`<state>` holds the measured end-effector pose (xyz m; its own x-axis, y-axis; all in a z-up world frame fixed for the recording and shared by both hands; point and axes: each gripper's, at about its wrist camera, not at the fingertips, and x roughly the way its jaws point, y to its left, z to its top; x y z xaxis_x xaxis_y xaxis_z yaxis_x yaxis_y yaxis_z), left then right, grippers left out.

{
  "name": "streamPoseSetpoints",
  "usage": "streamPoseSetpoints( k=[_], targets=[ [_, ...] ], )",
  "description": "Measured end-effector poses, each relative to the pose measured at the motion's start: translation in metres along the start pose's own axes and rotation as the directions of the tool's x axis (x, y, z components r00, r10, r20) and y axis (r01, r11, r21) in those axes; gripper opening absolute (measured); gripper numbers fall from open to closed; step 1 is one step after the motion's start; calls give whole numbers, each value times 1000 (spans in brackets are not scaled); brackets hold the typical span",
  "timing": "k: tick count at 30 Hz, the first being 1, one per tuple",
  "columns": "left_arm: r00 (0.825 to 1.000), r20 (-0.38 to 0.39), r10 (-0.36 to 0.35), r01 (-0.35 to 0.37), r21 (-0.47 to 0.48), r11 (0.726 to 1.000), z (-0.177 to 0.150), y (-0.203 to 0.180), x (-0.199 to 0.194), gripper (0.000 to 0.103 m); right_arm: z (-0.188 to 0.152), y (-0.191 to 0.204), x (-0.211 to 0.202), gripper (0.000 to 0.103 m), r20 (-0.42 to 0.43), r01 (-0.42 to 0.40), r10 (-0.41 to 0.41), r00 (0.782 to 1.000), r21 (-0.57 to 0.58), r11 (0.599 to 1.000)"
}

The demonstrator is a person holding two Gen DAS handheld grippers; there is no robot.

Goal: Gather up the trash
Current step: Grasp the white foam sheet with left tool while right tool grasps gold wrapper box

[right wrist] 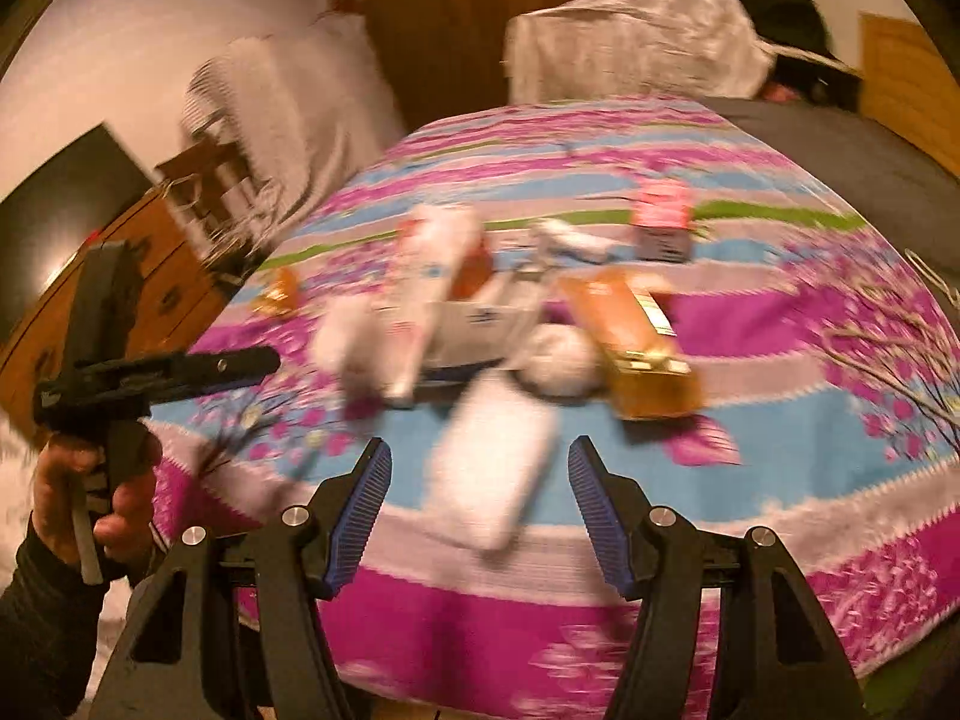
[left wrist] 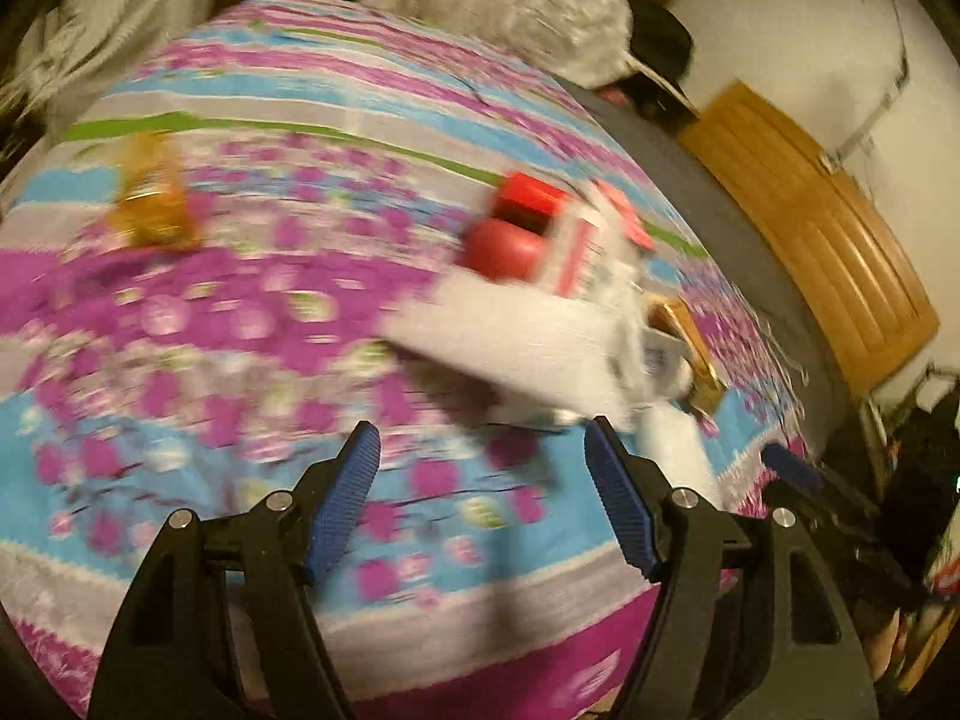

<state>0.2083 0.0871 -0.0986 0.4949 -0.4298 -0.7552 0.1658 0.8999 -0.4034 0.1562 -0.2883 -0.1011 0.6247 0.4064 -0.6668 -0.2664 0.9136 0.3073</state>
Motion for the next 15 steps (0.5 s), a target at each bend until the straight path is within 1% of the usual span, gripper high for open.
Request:
streamPoseSetpoints(
  k=[2, 4, 6, 7, 9, 12, 13, 14, 15],
  targets=[
    [999, -23, -43, 44, 36, 998, -1, -18, 11, 68, -1, -14, -1, 63, 5, -11, 11, 1000, 14, 1000],
    [998, -32, -60, 61, 59, 996, 3, -29, 19, 68, -3, -21, 2, 63, 1, -26, 26, 1000, 19, 999],
    [998, -42, -55, 57, 58, 997, 4, -34, 25, 68, -3, -15, 12, 63, -8, -38, 38, 999, 25, 999],
    [998, -46, -37, 39, 53, 998, 5, -33, 28, 68, -4, -17, 15, 63, -12, -46, 46, 999, 28, 999],
    [999, -44, 2, -1, 26, 1000, 6, -22, 29, 68, -5, -2, 23, 63, -14, -54, 54, 998, 33, 998],
    [998, -36, 44, -46, -58, 997, 5, 15, 19, 68, -1, 0, 28, 63, -9, -67, 67, 998, 34, 997],
    [997, -29, 72, -74, -81, 994, 3, 30, 13, 68, 0, 1, 29, 63, -7, -71, 71, 997, 34, 997],
    [993, -20, 115, -117, -115, 987, 0, 49, 5, 68, 1, 1, 29, 63, -7, -72, 73, 997, 32, 997],
    [990, -12, 143, -143, -147, 979, -4, 64, -2, 68, 2, 1, 30, 63, -7, -73, 74, 997, 28, 997]
  ],
)
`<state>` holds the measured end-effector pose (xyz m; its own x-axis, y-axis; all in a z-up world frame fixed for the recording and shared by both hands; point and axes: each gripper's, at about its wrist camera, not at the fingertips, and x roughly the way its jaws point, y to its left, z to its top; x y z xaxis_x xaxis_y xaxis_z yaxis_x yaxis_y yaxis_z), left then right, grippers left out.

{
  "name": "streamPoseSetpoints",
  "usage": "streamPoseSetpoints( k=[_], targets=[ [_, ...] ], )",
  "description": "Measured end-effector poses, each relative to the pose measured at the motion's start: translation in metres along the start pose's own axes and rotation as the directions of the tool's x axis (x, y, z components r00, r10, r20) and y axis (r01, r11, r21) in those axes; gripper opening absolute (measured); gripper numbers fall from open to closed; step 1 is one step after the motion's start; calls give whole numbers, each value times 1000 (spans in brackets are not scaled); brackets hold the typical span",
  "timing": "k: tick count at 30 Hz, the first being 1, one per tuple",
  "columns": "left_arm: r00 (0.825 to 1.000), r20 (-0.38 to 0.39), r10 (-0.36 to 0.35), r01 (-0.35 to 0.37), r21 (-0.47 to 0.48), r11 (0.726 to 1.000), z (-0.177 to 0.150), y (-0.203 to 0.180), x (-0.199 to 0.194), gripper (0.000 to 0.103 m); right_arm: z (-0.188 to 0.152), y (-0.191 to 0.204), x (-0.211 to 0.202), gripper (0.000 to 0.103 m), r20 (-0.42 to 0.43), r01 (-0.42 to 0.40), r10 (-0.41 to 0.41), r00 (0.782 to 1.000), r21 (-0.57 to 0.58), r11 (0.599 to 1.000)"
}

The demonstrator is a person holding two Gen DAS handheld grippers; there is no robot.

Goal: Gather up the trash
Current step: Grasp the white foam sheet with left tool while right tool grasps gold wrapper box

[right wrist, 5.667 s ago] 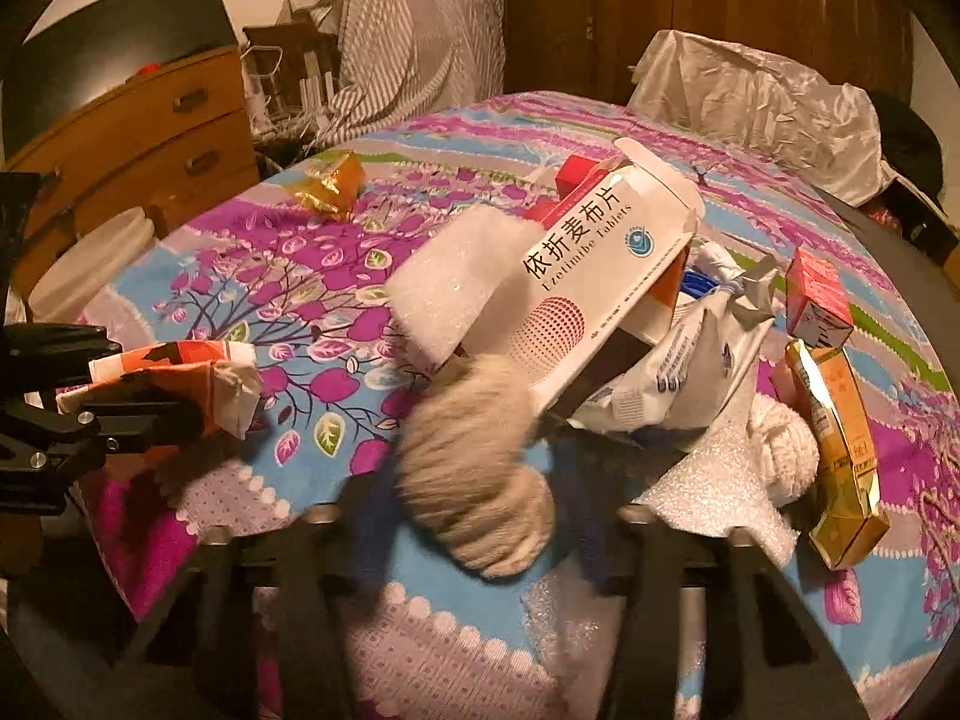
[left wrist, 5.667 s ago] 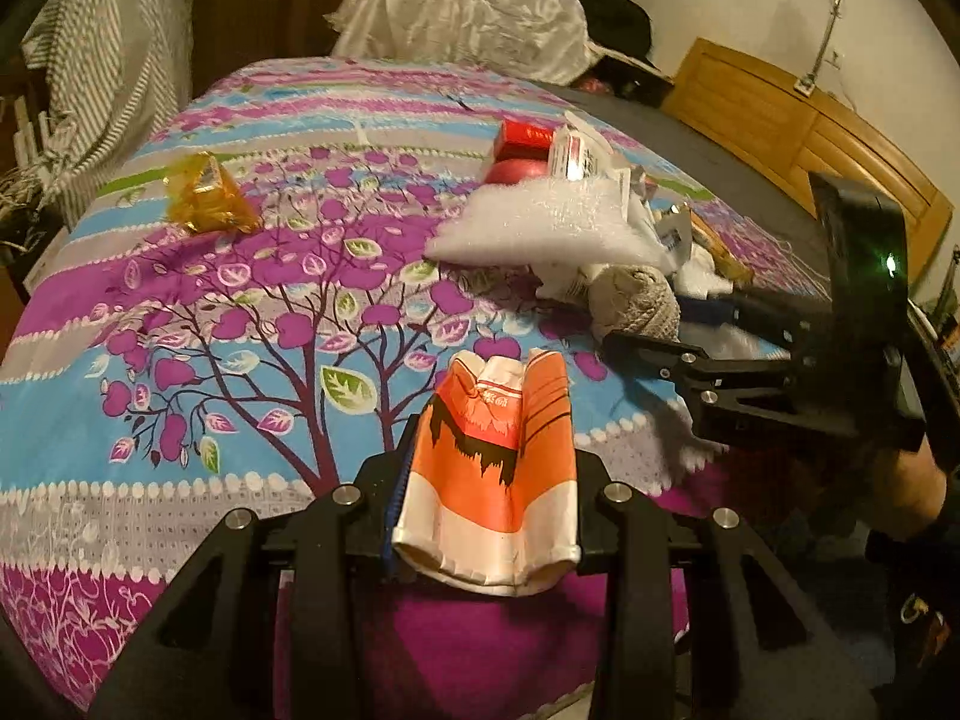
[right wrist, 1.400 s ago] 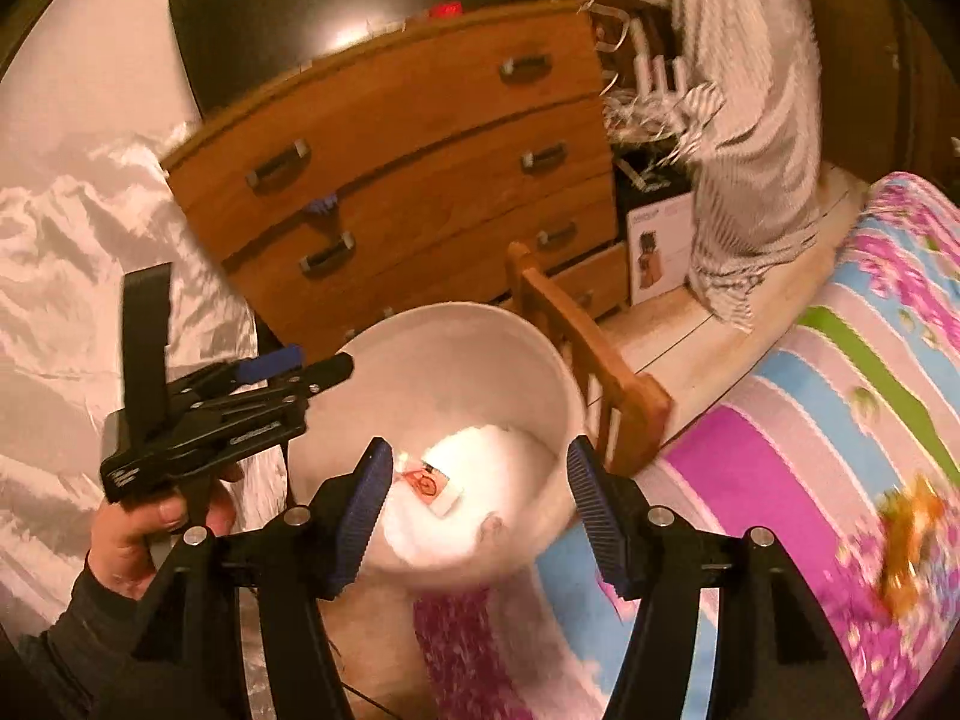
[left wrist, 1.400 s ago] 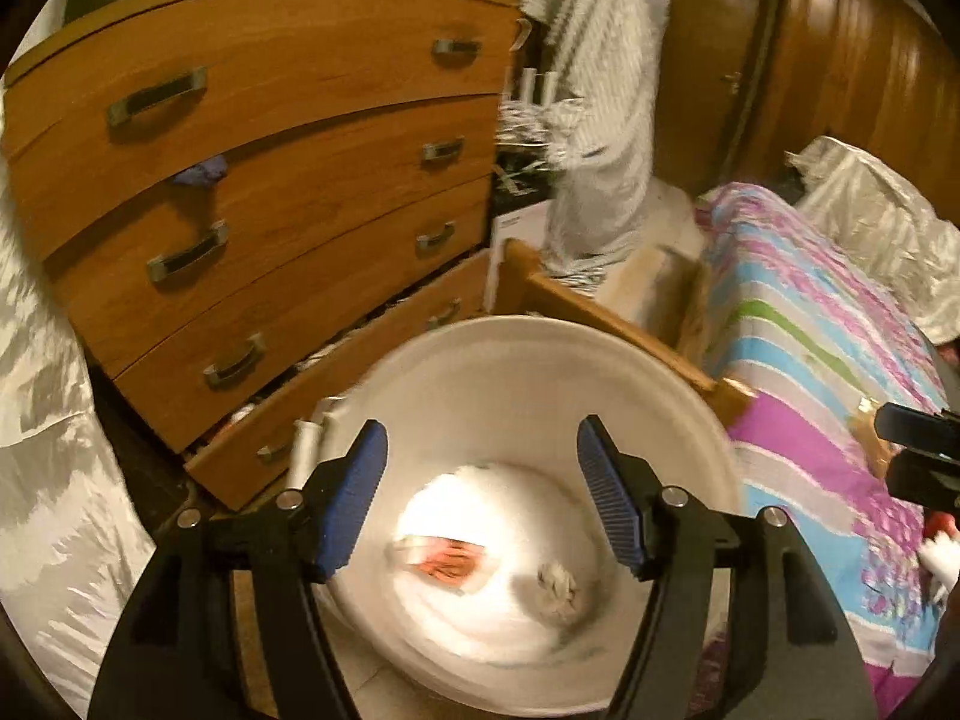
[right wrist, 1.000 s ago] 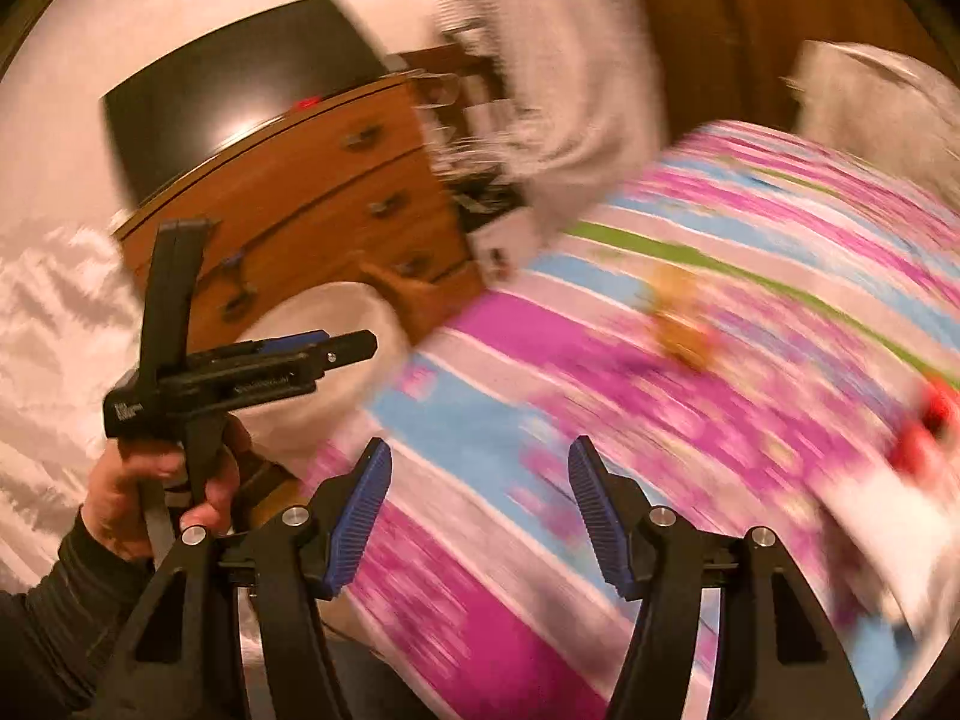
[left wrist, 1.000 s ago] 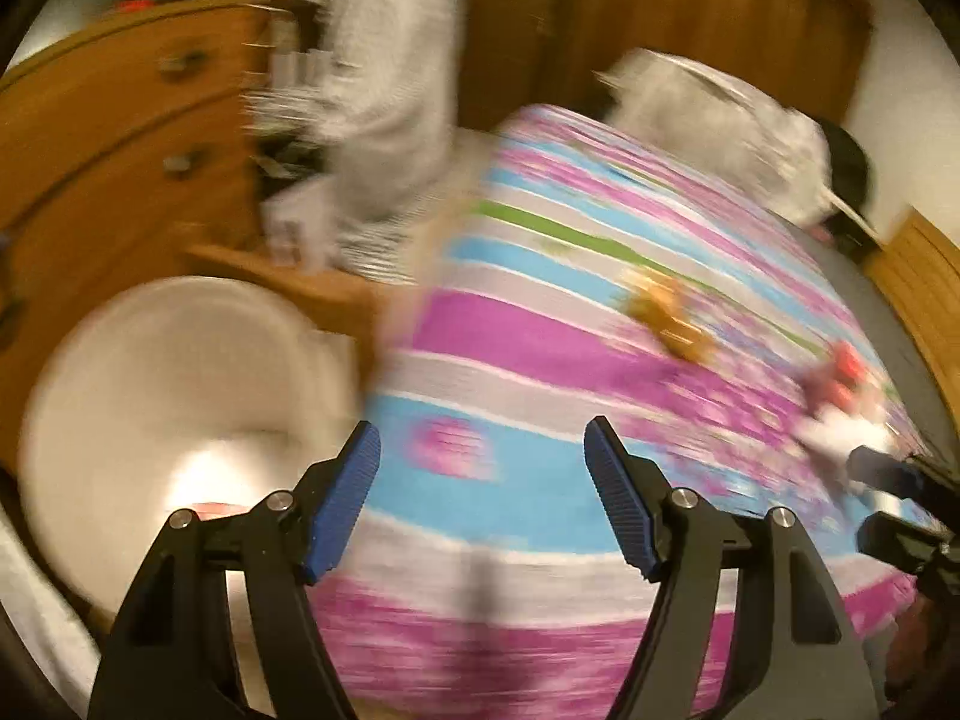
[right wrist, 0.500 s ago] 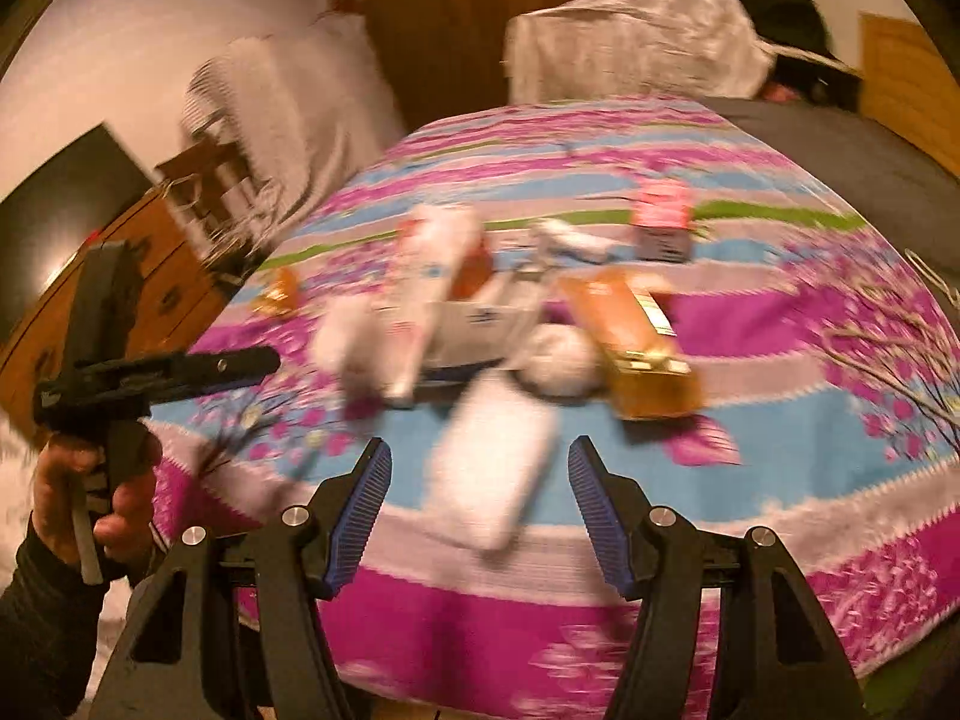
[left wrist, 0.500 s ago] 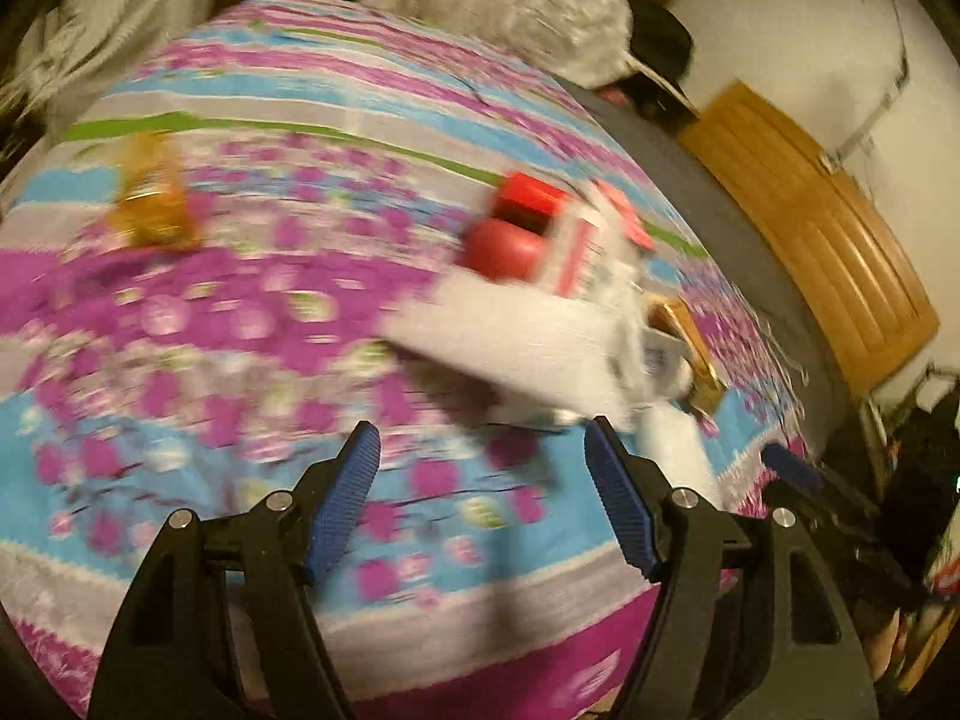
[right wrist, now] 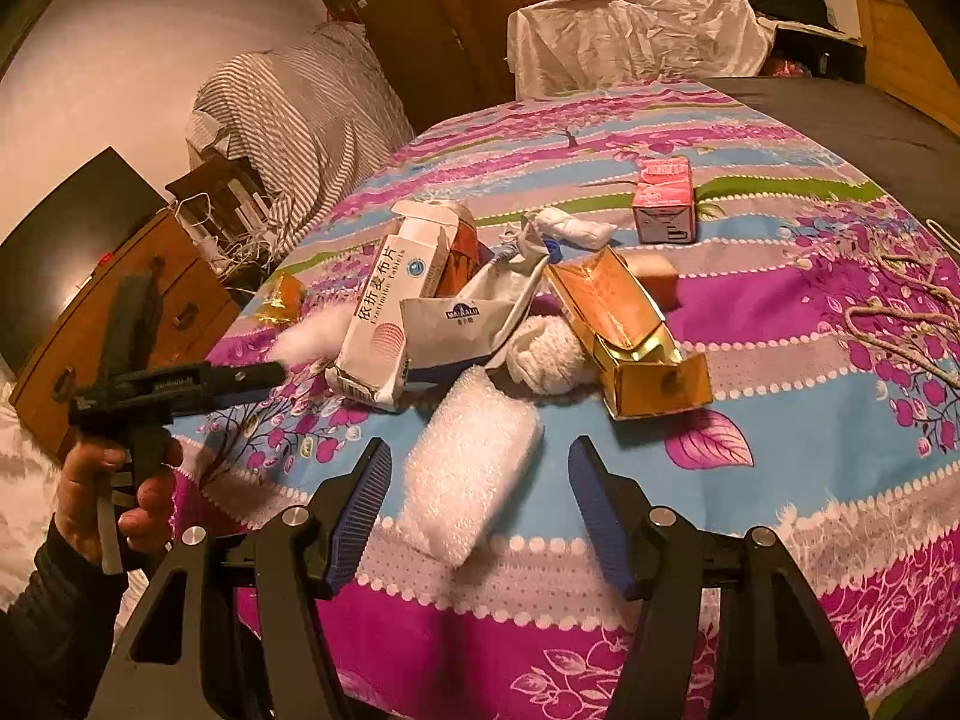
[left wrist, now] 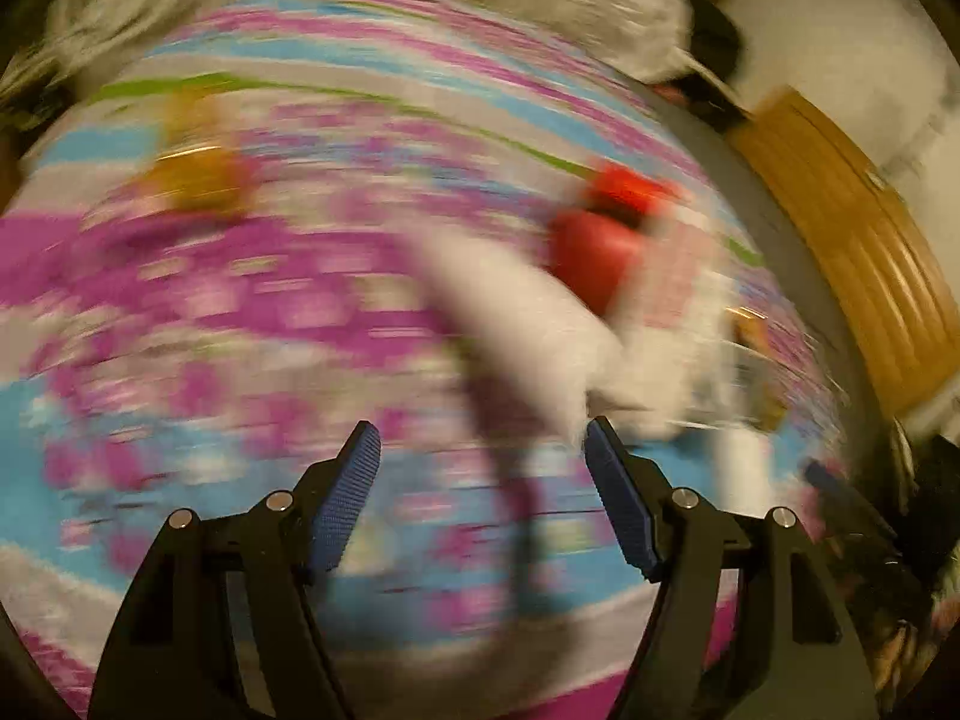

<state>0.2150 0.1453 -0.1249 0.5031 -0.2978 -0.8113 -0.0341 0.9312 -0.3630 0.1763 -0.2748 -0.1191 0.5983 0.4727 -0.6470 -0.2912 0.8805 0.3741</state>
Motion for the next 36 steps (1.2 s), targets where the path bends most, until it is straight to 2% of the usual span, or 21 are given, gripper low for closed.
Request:
streamPoseSetpoints(
  k=[2, 5, 8, 9, 12, 16, 21, 25, 29, 34, 36],
  targets=[
    [999, 27, 32, -30, -75, 997, -3, 37, -14, 68, 1, 2, 0, 63, 0, -7, 7, 1000, -10, 1000],
    [994, 67, 92, -87, -69, 994, -4, 55, -33, 68, 2, 8, 3, 63, -6, -22, 22, 1000, -26, 999],
    [992, 102, 71, -74, 30, 997, 4, 33, -41, 68, 5, 16, 9, 63, -10, -39, 38, 999, -33, 999],
    [992, 105, 67, -74, 64, 995, 7, 23, -40, 72, 5, 20, 10, 63, -9, -42, 42, 999, -34, 999],
    [990, 112, 89, -109, 185, 977, 18, -13, -24, 77, 5, 27, 10, 63, -6, -47, 47, 999, -39, 998],
    [989, 75, 129, -145, 263, 954, 29, -31, 8, 77, 7, 24, 10, 63, -8, -23, 23, 1000, -59, 998],
    [985, 64, 159, -170, 248, 954, 40, -24, 25, 77, 24, -5, 7, 63, 34, 49, -48, 998, -43, 998],
    [984, 60, 165, -176, 290, 941, 41, -34, 33, 77, 48, -35, 27, 63, -15, 126, -127, 992, -64, 990],
    [982, 38, 188, -190, 327, 926, 42, -42, 44, 71, 65, -45, 55, 63, -88, 130, -141, 986, -117, 985],
    [983, 8, 184, -177, 319, 931, 45, -43, 56, 70, 73, -54, 82, 64, -144, 123, -143, 979, -136, 983],
    [983, 3, 184, -175, 315, 933, 45, -45, 59, 63, 77, -57, 85, 63, -146, 111, -129, 981, -123, 986]
  ],
)
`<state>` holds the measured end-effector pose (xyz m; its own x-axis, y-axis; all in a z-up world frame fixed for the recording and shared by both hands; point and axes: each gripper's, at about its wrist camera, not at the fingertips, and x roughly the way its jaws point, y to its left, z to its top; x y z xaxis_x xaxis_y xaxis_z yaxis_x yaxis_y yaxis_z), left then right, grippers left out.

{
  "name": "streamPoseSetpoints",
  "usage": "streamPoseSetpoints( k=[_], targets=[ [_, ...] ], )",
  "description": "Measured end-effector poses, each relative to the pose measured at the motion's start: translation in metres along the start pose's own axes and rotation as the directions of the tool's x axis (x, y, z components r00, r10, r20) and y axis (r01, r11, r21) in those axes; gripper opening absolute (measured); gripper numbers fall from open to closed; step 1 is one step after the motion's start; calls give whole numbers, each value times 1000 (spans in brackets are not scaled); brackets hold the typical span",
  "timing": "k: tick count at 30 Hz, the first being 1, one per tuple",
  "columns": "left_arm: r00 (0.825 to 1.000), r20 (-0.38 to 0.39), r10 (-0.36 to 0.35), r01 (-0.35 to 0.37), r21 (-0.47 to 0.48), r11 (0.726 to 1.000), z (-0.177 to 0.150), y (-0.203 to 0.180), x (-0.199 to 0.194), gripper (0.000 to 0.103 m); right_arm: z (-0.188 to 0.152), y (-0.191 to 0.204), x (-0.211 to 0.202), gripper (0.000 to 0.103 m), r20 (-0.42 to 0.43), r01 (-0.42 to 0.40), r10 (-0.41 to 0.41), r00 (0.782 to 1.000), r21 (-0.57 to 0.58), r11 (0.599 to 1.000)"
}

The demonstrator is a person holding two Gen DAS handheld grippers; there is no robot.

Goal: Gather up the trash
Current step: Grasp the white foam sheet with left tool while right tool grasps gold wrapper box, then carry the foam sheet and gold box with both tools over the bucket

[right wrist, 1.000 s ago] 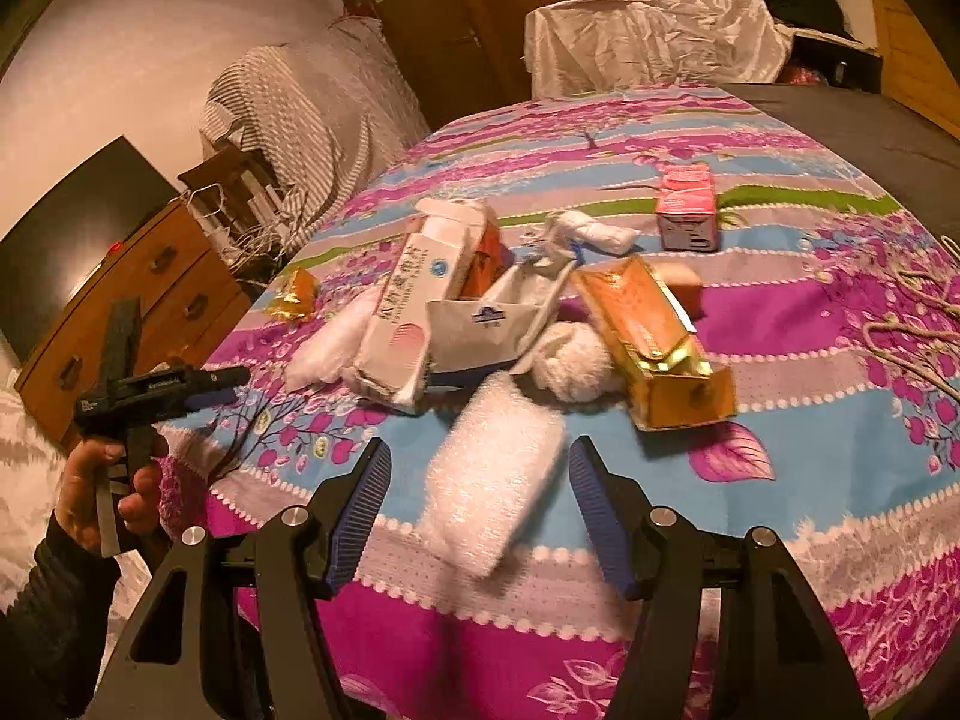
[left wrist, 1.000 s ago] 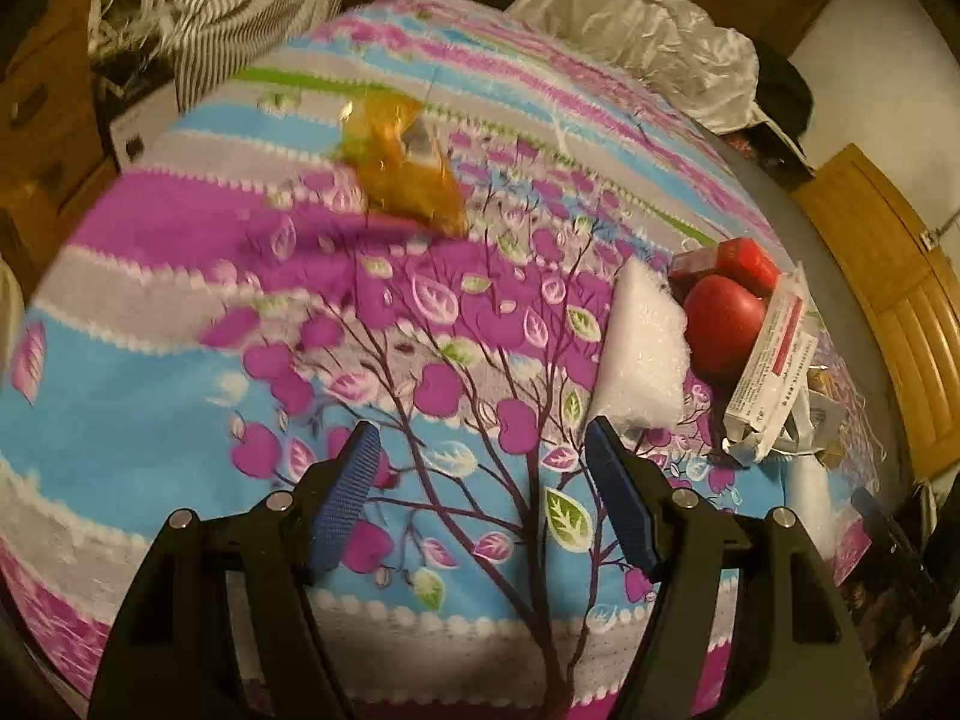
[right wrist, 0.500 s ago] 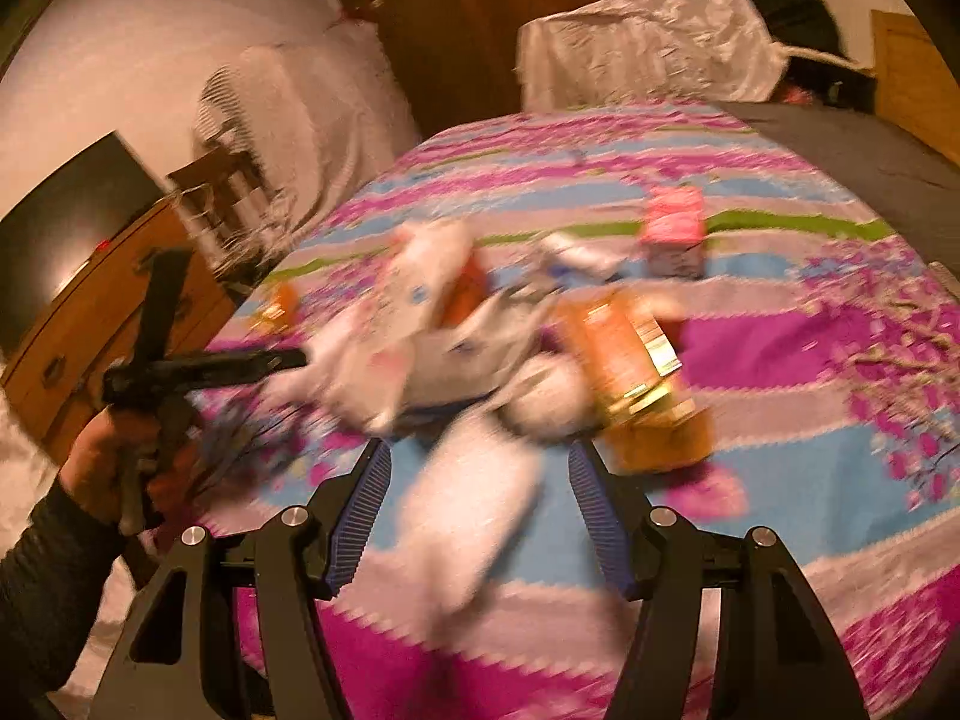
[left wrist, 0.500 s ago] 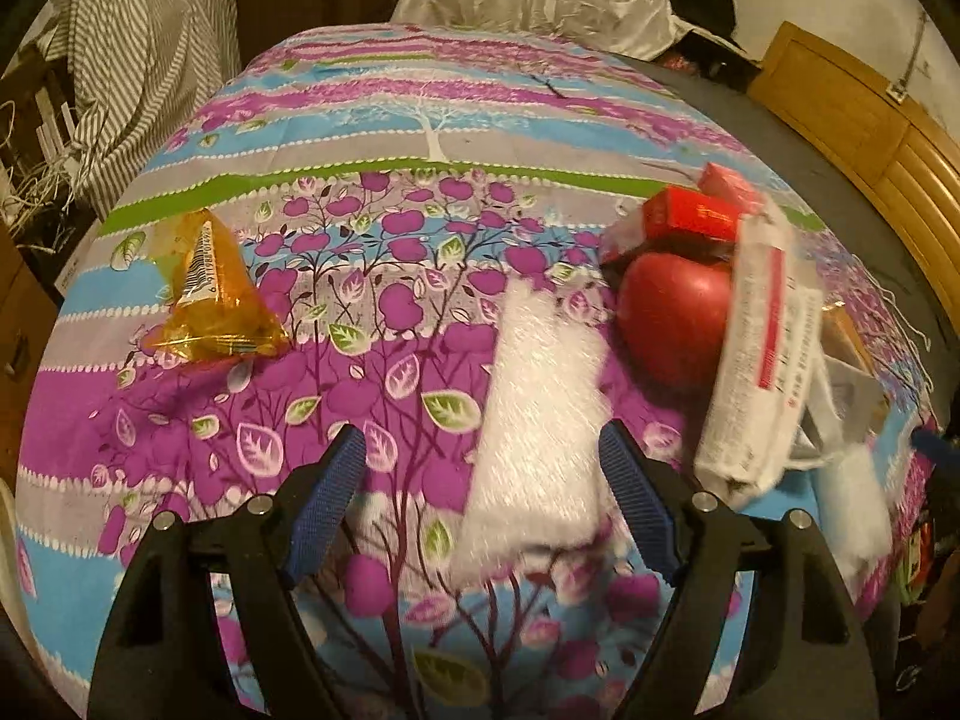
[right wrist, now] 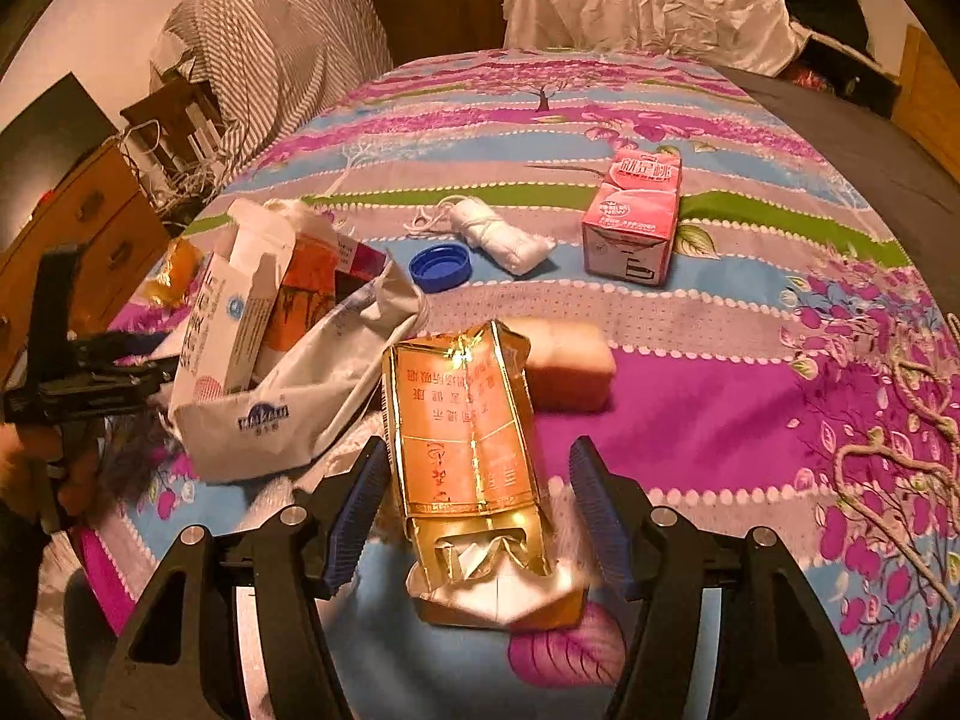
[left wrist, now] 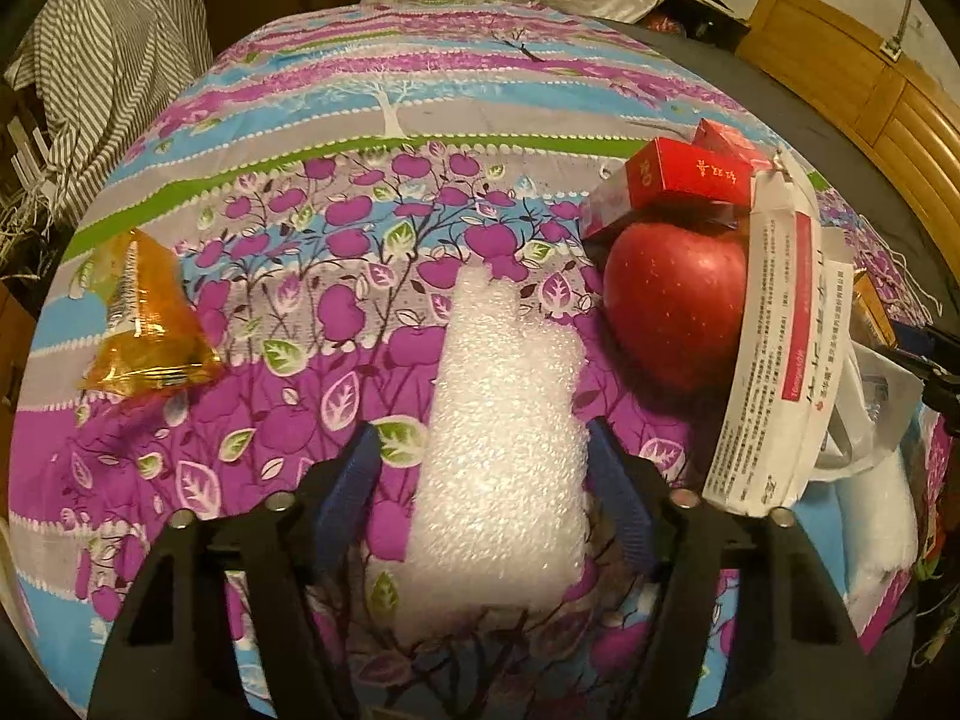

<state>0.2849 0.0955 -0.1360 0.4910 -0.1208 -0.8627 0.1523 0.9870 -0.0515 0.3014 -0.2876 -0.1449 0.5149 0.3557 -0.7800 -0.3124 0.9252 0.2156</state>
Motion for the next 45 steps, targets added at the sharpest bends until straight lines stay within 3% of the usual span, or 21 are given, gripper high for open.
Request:
streamPoseSetpoints(
  k=[3, 7, 13, 18, 23, 30, 32, 34, 39, 45],
  targets=[
    [1000, 11, 4, -4, -18, 1000, 1, 0, 0, 46, -1, 0, 0, 54, -1, -18, 18, 1000, -1, 1000],
    [999, 48, 14, -12, -51, 999, -3, 1, -8, 44, -5, 6, -7, 48, 29, -7, 8, 1000, -17, 1000],
    [981, 168, 98, -82, -100, 992, -20, -2, -47, 44, -22, 19, -46, 47, 176, 22, -22, 984, 2, 1000],
    [944, 294, 148, -120, -110, 987, -35, -28, -94, 44, -37, 49, -92, 47, 336, 77, -72, 939, -2, 997],
    [901, 410, 144, -113, -99, 989, -45, -69, -136, 44, -50, 79, -138, 48, 474, 141, -126, 872, 4, 990],
    [839, 527, 135, -96, -100, 990, -61, -118, -177, 45, -67, 103, -188, 48, 575, 227, -198, 794, 22, 974],
    [828, 544, 136, -101, -93, 991, -63, -128, -182, 45, -73, 108, -201, 48, 599, 248, -212, 772, 23, 968],
    [828, 546, 125, -91, -89, 992, -65, -132, -186, 45, -77, 112, -211, 48, 616, 270, -227, 754, 25, 963],
    [820, 560, 117, -87, -81, 993, -68, -140, -193, 45, -85, 117, -228, 48, 626, 272, -232, 745, 33, 962],
    [809, 572, 137, -94, -105, 990, -70, -129, -204, 45, -83, 122, -236, 48, 630, 257, -207, 748, 12, 966]
  ],
)
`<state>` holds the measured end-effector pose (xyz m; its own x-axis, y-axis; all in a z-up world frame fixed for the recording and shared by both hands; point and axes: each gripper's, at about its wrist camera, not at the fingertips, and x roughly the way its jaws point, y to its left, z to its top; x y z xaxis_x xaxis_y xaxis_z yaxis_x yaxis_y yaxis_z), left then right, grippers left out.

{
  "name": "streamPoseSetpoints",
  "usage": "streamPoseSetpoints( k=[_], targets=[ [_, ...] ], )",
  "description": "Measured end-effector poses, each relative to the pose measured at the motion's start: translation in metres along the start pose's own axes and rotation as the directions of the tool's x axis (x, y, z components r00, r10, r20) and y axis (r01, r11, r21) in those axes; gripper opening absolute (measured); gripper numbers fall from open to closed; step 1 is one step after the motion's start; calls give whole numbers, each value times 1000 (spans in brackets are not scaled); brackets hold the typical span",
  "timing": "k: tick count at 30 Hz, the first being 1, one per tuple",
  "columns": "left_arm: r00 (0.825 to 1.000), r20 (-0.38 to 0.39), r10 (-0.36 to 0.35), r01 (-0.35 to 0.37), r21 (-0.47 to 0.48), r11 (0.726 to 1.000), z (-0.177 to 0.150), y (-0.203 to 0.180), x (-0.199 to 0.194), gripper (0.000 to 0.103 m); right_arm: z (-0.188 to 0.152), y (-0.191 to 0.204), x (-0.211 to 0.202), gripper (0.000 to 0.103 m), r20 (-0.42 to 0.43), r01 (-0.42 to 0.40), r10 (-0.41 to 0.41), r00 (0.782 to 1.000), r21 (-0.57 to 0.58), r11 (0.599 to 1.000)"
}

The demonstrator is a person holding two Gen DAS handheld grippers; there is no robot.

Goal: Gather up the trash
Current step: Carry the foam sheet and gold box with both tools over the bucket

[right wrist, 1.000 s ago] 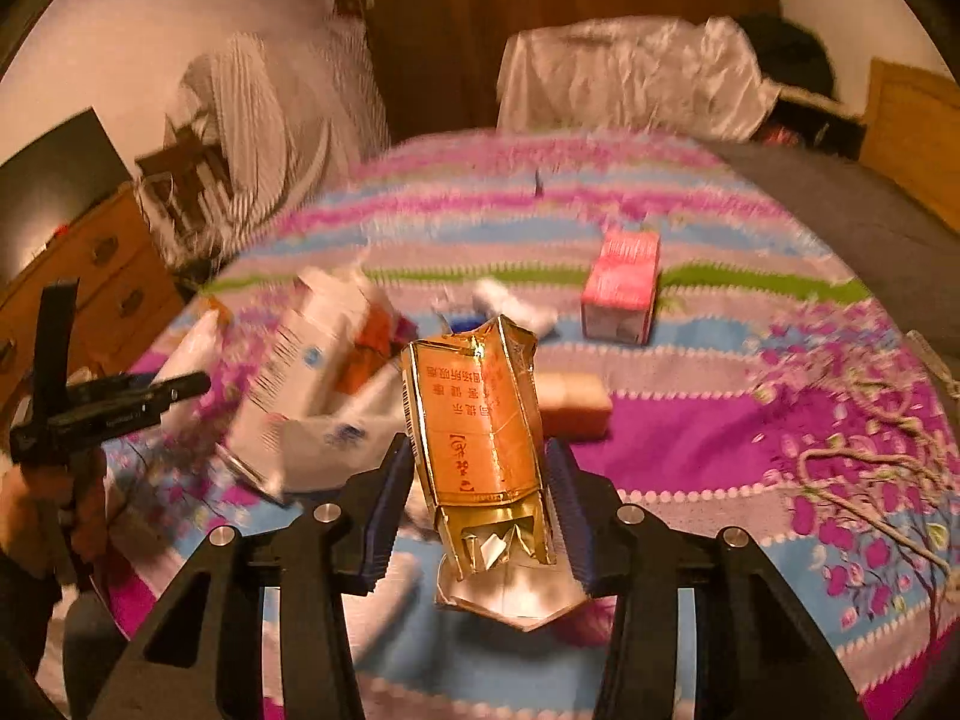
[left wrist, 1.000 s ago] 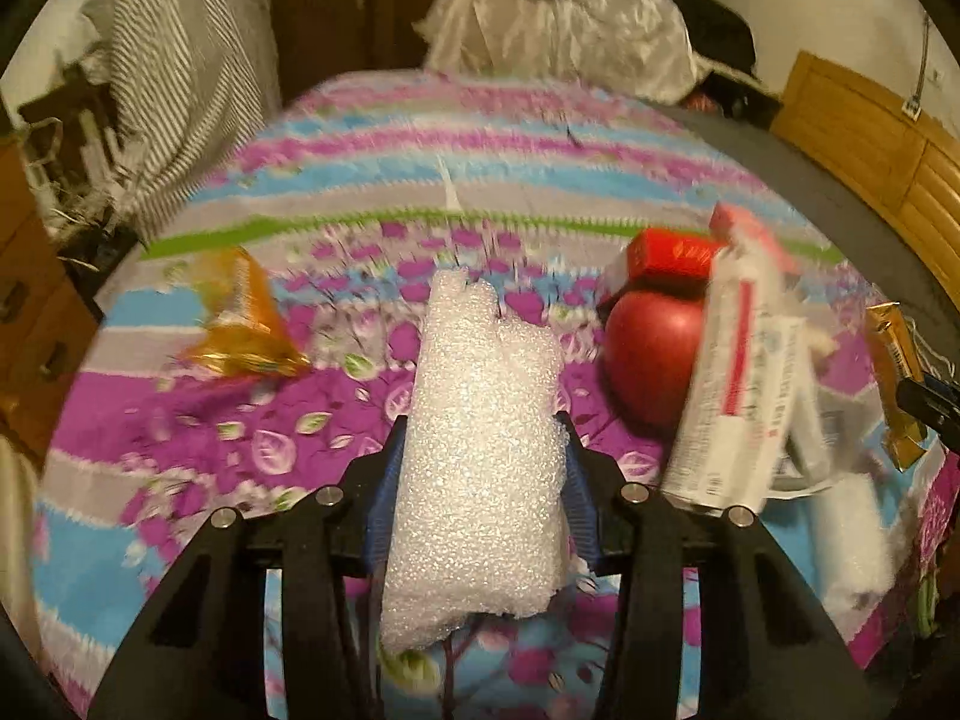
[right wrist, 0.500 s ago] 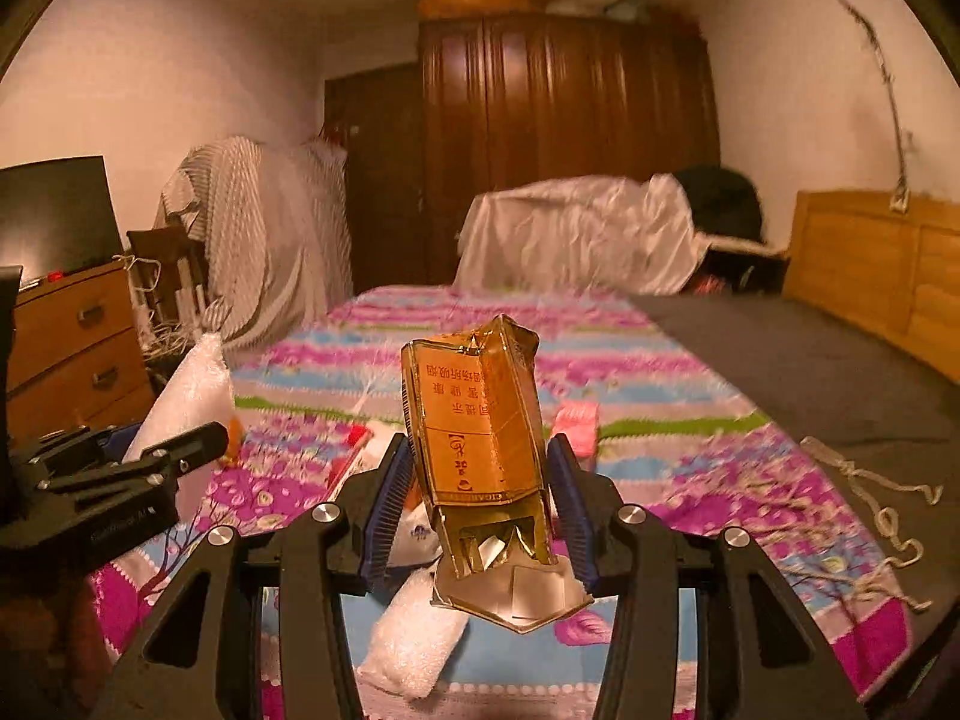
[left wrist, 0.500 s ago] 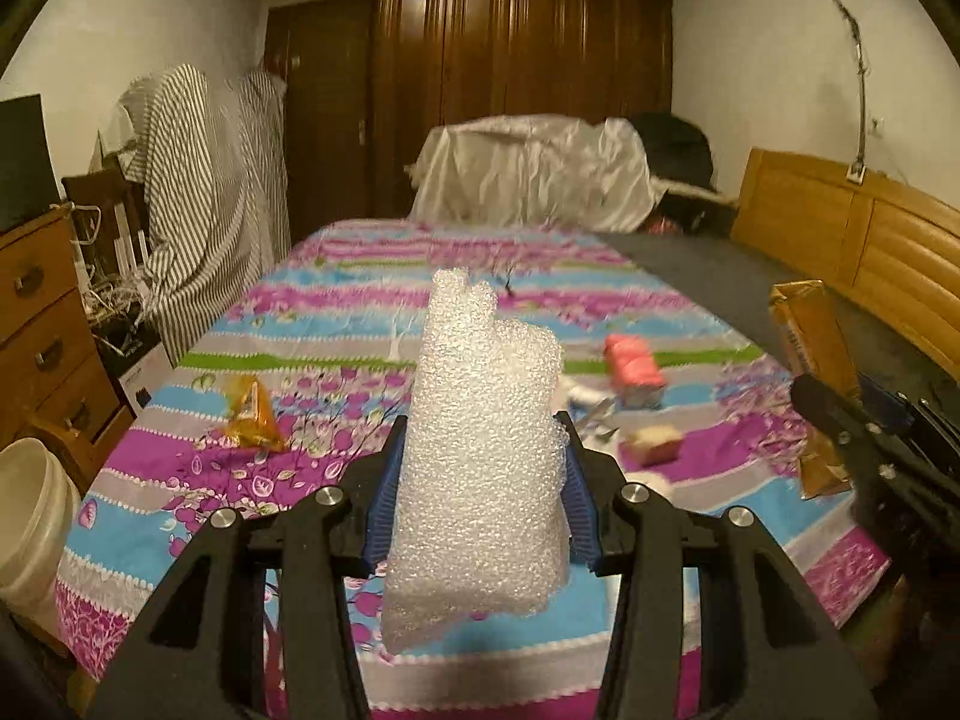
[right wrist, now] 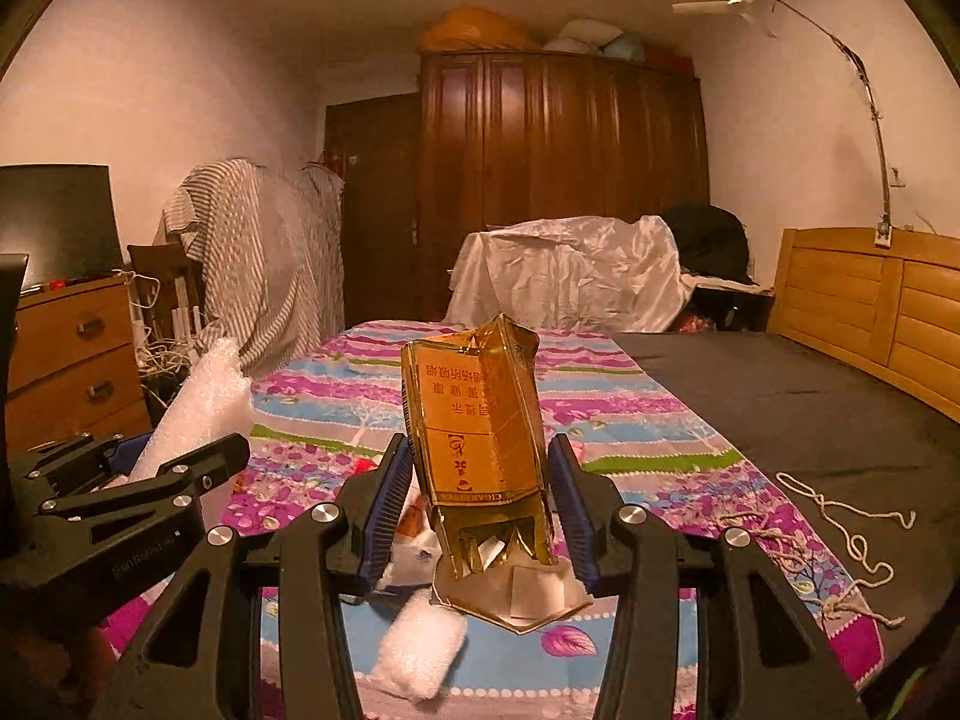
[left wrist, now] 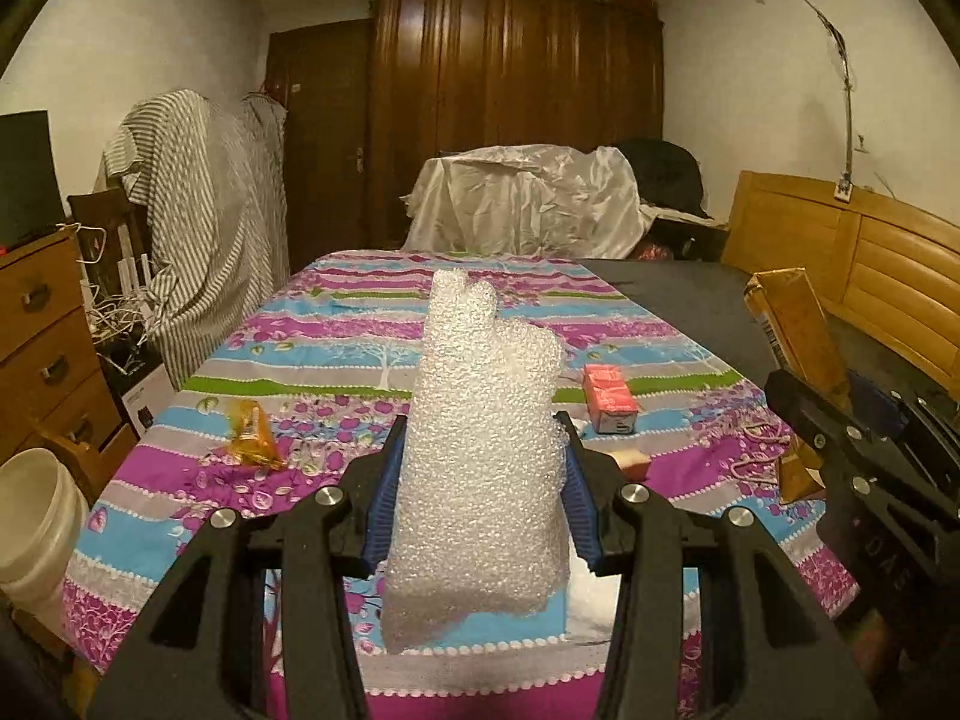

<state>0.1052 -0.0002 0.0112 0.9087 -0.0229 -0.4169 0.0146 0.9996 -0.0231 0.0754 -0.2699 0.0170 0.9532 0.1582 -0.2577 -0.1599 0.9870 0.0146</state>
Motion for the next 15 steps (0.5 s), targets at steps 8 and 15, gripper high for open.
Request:
streamPoseSetpoints(
  k=[8, 15],
  targets=[
    [994, 24, 104, -103, -52, 993, 13, 51, -16, 45, 25, 42, 11, 48, 19, -99, 100, 995, -31, 995],
    [978, 27, 205, -200, -113, 973, 24, 115, -27, 45, 51, 113, 32, 48, 25, -218, 220, 975, -68, 974]
  ],
)
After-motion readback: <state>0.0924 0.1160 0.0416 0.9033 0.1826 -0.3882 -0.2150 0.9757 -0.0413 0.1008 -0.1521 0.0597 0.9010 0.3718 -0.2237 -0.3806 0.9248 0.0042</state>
